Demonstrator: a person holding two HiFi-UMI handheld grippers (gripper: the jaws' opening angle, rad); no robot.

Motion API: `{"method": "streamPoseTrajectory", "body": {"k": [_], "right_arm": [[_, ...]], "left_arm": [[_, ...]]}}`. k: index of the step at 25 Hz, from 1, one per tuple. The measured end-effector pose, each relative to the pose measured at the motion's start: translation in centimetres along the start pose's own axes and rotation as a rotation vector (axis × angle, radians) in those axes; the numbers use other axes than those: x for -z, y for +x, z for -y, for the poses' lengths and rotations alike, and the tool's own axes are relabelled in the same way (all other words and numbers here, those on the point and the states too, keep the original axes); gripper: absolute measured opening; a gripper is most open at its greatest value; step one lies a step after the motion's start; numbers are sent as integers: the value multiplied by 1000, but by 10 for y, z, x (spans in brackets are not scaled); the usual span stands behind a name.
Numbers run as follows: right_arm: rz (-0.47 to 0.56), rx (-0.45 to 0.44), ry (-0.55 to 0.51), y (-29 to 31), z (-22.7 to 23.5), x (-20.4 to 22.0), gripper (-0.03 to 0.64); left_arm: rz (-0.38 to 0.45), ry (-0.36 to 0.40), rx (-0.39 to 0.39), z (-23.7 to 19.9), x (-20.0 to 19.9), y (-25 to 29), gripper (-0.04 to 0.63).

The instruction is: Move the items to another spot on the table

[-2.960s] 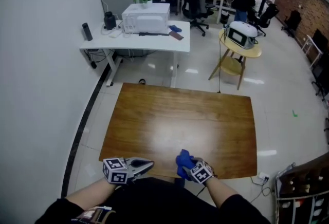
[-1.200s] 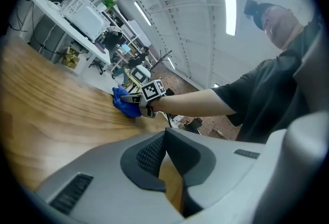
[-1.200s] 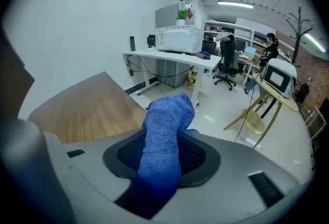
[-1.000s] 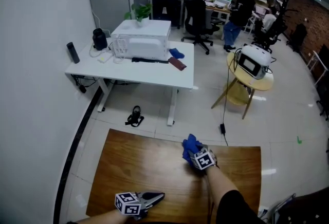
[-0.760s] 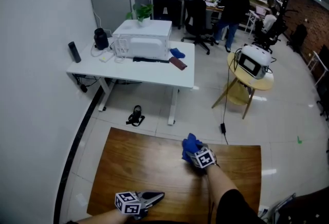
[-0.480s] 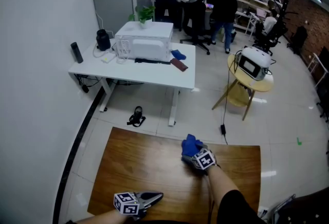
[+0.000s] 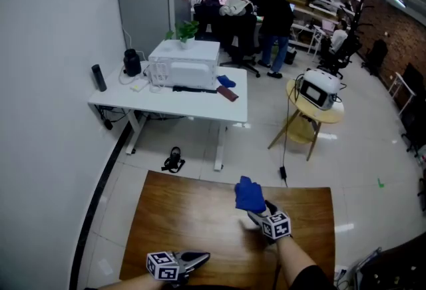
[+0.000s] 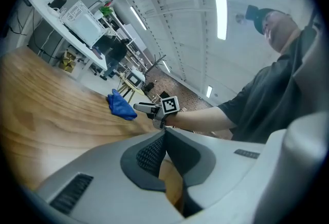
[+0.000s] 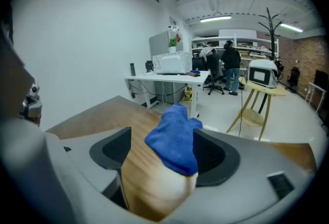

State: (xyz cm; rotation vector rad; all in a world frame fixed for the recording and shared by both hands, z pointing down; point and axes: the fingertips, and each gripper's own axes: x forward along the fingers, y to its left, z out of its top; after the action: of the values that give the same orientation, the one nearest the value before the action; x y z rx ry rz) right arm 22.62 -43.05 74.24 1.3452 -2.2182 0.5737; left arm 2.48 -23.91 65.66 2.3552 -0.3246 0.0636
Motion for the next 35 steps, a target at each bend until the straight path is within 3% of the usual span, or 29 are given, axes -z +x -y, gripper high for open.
{"method": "streamPoseTrajectory", "body": {"k": [3,5,7,10,13,20,24,28,32,35], "right_arm": [[2,-25,66,-43,-35,26,363],[11,-71,118,-72,-64,39,298],[40,-120,176,-100,-93,46,163],[59,-176,223,-144,-125,62,55],[78,-233,197,-188,-144,71,-15],[168,-381,91,-309,-182,80,-15],[192,-486,104,-361,-226,89,-15],[187,-555,124,-377,-288,107,-15],[179,-557,147,-369,-350,118,-15],[168,-571,161,-365,-404,126,-15]], "left_arm": [[-29,2,32,11,12,-15,-8],[-49,9,43,14,18,-26,-8],[-56,24,41,17,18,-37,-8],[-36,54,28,34,18,-44,-8],[-1,91,16,68,21,-42,-8],[134,113,-62,165,62,-31,-8],[151,130,-78,209,82,-39,-8],[167,176,-59,232,90,-71,-8],[114,262,-39,239,101,-118,-8],[89,281,-39,242,116,-165,-8]]}}
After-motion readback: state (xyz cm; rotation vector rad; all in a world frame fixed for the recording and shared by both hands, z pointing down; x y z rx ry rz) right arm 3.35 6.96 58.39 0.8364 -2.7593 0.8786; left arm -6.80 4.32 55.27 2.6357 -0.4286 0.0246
